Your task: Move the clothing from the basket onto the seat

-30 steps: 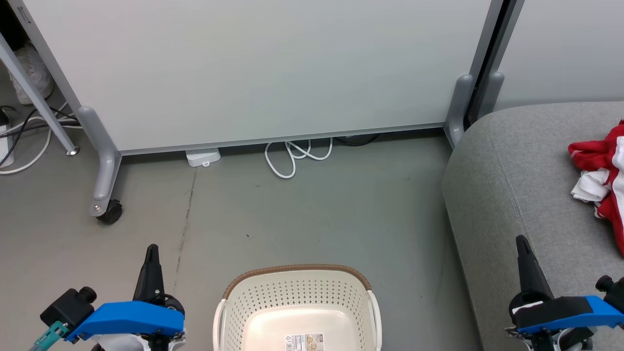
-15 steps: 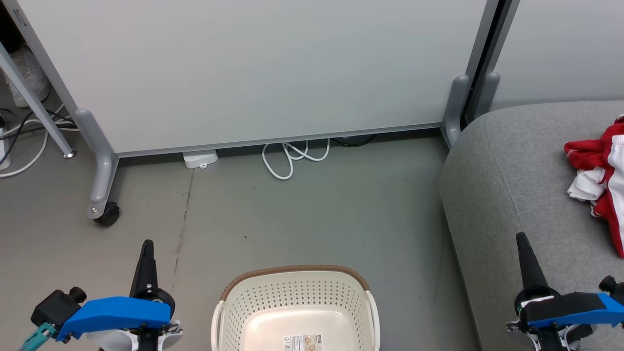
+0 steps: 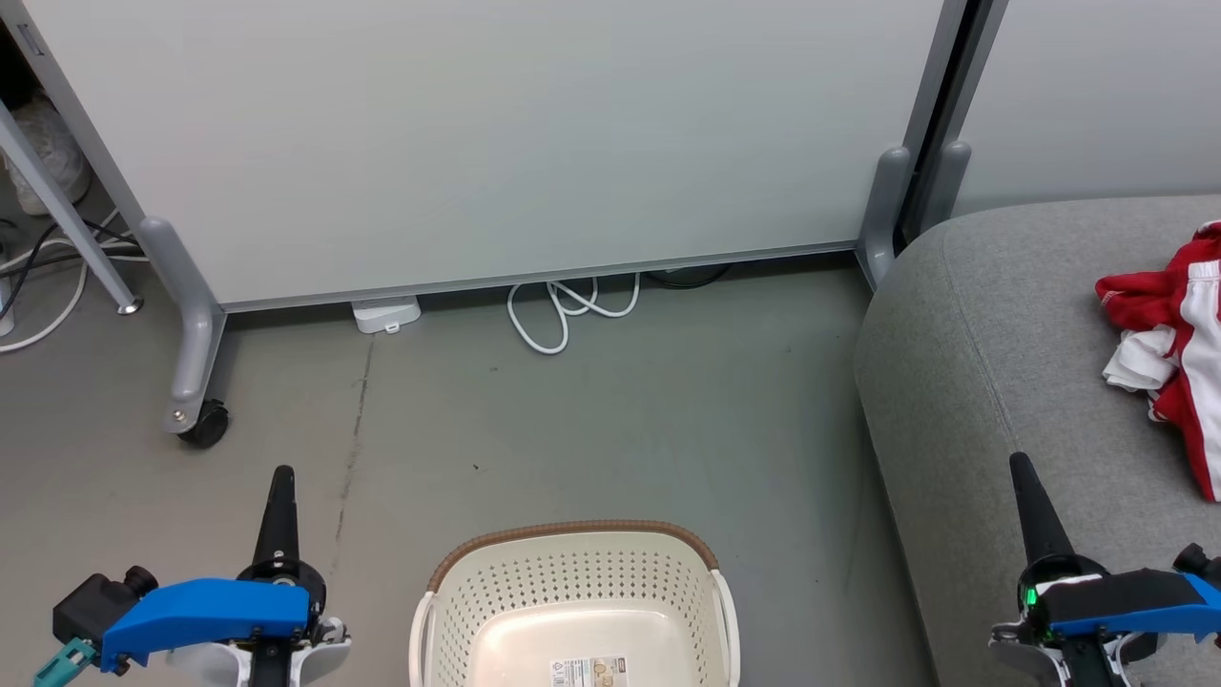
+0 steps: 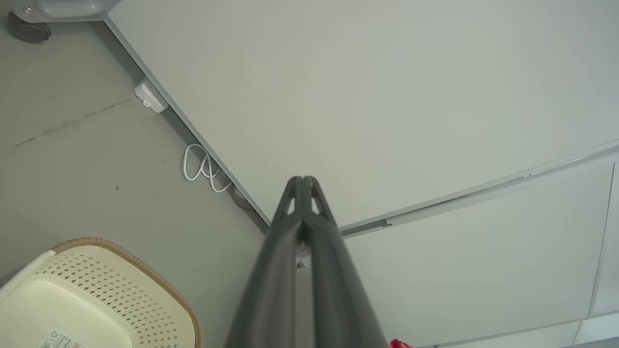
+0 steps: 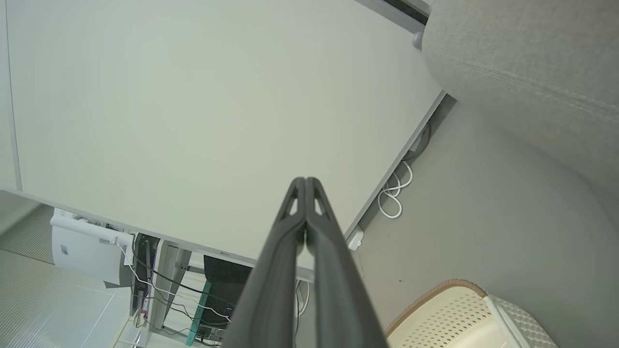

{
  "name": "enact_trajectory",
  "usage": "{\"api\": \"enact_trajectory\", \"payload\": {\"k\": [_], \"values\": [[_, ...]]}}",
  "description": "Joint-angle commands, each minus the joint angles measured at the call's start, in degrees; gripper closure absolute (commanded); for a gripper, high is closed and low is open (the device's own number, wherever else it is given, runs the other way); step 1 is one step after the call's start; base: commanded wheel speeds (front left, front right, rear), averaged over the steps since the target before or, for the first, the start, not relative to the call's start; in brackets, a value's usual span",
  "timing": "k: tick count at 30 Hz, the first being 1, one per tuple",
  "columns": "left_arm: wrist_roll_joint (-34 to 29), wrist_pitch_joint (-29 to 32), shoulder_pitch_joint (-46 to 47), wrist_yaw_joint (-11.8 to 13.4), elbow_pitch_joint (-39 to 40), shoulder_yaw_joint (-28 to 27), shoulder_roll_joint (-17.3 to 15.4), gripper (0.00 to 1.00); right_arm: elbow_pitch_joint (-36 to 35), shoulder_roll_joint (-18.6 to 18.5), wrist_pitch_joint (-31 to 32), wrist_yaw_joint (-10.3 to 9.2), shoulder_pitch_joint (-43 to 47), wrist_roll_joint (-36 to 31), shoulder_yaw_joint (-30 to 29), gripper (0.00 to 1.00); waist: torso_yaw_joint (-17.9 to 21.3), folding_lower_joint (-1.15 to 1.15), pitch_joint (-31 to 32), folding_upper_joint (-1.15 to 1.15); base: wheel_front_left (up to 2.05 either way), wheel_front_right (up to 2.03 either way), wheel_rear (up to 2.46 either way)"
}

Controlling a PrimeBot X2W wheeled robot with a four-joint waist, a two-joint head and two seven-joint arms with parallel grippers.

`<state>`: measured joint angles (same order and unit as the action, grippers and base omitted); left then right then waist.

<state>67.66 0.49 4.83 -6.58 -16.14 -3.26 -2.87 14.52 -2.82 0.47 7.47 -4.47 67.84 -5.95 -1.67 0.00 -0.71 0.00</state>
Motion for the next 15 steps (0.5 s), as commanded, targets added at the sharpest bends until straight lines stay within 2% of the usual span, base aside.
{"api": "enact_trajectory", "payload": {"k": [1,15], "values": [[1.76,0.52,1.26,-0.50,0.75,-0.57,-0.02,1.00,-0.58,-0.12,0.59,0.03,-1.46,1.94,-0.13,1.00,0.06,0.00,0.02,0.00,0.00,0.00,0.00],[8.73,2.26,1.49,-0.64,1.21,-1.37,-0.02,1.00,-0.58,-0.12,2.24,0.03,-1.55,8.84,-0.31,1.00,0.48,0.00,0.15,0.00,0.00,0.00,0.00]]}}
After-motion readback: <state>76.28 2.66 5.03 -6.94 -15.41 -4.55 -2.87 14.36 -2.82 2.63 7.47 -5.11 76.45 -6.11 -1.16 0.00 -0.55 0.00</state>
